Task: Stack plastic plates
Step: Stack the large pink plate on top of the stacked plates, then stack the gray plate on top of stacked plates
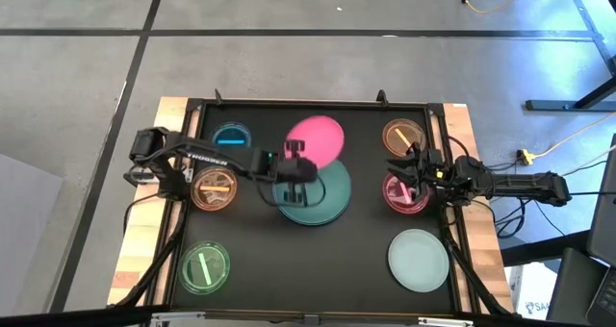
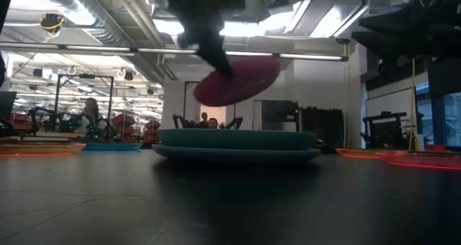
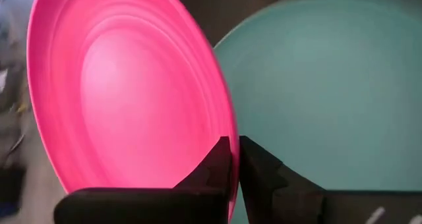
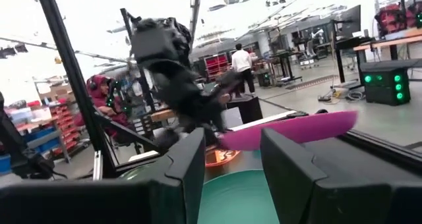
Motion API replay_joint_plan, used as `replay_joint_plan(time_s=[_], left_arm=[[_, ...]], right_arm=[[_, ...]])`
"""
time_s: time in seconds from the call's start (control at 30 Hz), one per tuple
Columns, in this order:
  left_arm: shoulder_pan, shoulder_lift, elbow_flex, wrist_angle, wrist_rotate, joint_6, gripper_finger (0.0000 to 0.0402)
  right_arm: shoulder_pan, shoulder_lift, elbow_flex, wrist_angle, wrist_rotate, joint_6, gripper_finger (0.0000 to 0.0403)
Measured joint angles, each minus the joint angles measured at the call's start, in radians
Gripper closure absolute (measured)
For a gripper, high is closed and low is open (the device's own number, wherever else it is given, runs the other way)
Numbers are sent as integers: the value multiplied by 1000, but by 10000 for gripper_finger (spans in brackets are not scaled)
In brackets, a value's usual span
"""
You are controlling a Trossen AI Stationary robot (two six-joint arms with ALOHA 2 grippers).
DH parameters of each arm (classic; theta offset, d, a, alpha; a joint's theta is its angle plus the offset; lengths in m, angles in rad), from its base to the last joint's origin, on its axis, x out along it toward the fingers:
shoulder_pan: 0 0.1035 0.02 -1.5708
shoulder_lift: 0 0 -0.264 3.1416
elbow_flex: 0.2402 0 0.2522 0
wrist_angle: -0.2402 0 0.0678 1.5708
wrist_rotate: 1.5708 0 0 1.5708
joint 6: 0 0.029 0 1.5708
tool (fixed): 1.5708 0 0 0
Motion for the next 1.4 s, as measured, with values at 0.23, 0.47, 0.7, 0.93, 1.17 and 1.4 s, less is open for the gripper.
replay_joint_plan(time_s=[0.23,0.47,0.7,0.93,1.17,1.4], left_arm=[[-141,-1,-19,74,148,-67,387],[-211,-1,-98,125,153,-169,386],[-215,-1,-143,165,164,-238,371],[-213,-1,-145,162,166,-268,298],[-222,-1,-214,349,166,-207,286],[-229,-1,-322,614,156,-180,288]], right_arm=[[0,0,0,0,-7,-27,265],[0,0,0,-1,-7,-27,265],[0,0,0,-1,47,-51,265],[0,1,0,-2,76,-52,265],[1,2,0,-11,50,-59,265],[1,76,56,-54,38,-105,265]])
